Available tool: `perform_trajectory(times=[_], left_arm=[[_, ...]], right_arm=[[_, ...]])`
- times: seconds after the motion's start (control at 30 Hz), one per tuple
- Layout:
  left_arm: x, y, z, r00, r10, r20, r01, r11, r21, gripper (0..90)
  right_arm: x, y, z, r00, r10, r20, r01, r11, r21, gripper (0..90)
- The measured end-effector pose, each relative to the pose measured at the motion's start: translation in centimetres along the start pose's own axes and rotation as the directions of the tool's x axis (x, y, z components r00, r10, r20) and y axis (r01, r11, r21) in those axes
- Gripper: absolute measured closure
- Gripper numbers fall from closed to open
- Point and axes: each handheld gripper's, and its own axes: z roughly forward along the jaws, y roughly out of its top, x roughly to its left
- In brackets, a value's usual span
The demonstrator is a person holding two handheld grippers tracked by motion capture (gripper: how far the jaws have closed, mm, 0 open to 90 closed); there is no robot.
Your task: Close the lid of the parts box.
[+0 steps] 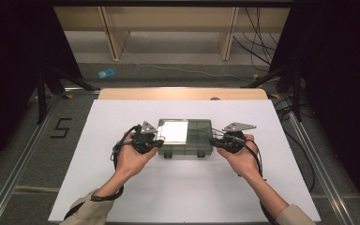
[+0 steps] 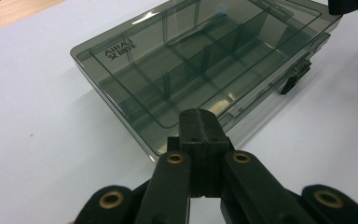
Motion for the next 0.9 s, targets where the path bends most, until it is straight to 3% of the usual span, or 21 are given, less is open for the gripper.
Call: perform_trajectory(times=[0.1,0.13,0.27,0.4,0.47,0.53,0.73,0.9], left_arm=[[0.2,-0.1,0.1,0.9999,0.013,0.003,-0.013,0.9999,0.001,89.9],[0.1,-0.2,0.3,0.9999,-0.011,0.002,0.011,0.9999,-0.005,89.9],[0.0,-0.4,0.5,0.9999,-0.016,0.004,0.016,0.9999,0.002,89.9],[0.2,-0.6,0.8,1.0,0.006,-0.002,-0.006,1.0,0.006,89.9],[0.1,-0.7,1.0,0.9999,-0.014,-0.005,0.014,0.9999,0.002,89.9],[0.2,-0.8,1.1,1.0,-0.002,-0.006,0.002,0.9999,0.012,89.9],[0.1,-1.0,1.6,0.9999,-0.016,0.001,0.016,0.9998,0.008,90.0],[0.1,-1.0,1.5,0.9999,0.008,-0.011,-0.008,0.9999,0.011,89.9]], right_arm=[[0.0,-0.2,0.2,1.0,-0.004,0.007,0.004,1.0,-0.012,90.0],[0.1,-0.2,0.2,0.9999,0.004,0.011,-0.004,1.0,-0.007,90.0],[0.0,-0.4,0.4,0.9999,-0.012,0.011,0.013,1.0,-0.002,90.0],[0.1,-0.5,0.5,0.9998,-0.008,0.016,0.008,1.0,0.012,90.0],[0.1,-0.7,0.7,0.9999,-0.006,0.013,0.006,1.0,0.015,90.0],[0.0,-0.7,0.7,0.9998,-0.014,0.015,0.013,1.0,0.022,90.0],[0.1,-0.9,1.0,0.9998,-0.004,0.02,0.003,1.0,0.025,90.0],[0.0,-1.1,1.2,0.9996,-0.026,0.014,0.026,0.999,0.02,90.0]])
